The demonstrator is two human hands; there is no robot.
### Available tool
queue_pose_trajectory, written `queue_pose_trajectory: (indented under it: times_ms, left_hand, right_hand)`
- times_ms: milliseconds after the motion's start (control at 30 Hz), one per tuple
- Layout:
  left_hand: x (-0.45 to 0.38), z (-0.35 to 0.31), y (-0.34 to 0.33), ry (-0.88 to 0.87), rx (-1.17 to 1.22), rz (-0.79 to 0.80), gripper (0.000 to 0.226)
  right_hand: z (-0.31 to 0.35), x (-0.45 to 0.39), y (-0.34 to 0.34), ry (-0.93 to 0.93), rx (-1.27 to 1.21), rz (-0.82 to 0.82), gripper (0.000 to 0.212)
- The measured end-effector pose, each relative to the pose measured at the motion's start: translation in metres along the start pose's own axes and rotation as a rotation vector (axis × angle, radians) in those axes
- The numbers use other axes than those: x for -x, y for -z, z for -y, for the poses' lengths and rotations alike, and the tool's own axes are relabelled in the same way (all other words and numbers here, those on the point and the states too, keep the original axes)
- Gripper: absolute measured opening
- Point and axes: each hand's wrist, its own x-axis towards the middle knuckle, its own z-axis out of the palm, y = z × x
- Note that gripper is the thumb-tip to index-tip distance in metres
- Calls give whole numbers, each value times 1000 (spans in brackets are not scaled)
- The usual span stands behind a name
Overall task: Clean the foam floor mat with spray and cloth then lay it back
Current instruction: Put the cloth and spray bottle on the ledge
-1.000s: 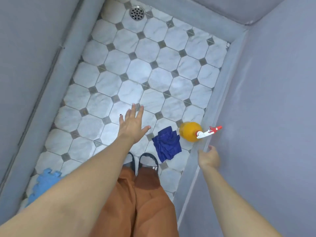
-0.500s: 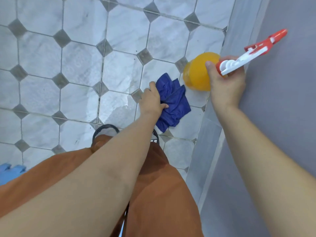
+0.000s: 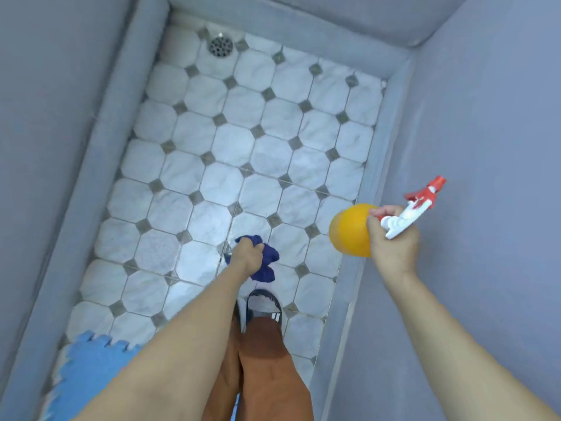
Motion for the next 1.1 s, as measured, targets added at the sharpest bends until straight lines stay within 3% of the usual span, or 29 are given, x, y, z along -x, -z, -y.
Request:
queue_pose_trajectory:
  times_ms: [67, 133, 200, 300, 400, 600, 767, 1100]
  left_hand:
    - [43, -31, 46, -47, 85, -21, 21]
    - [93, -67, 93, -87, 143, -58, 27]
    - [142, -109, 136, -144, 158, -102, 21]
    - [215, -184, 211, -277, 132, -164, 12]
    - [287, -263, 286, -410, 200, -222, 20]
    - [430, -403, 409, -698, 343, -273, 14]
    - [460, -509, 481, -718, 356, -324, 27]
    - [442, -695, 544, -801, 379, -368, 13]
  right_hand:
    - [54, 14, 31, 31, -12, 23, 17]
    - [119, 27, 66, 89, -19, 20, 1]
    - [184, 38, 97, 116, -23, 20, 19]
    - [290, 59, 147, 201, -63, 34, 27]
    - [383, 75, 185, 282, -123, 18, 23]
    - [534, 85, 241, 403, -273, -42, 17]
    - [643, 34, 257, 426, -389, 32, 15]
    - [787, -111, 261, 587, -406, 115, 17]
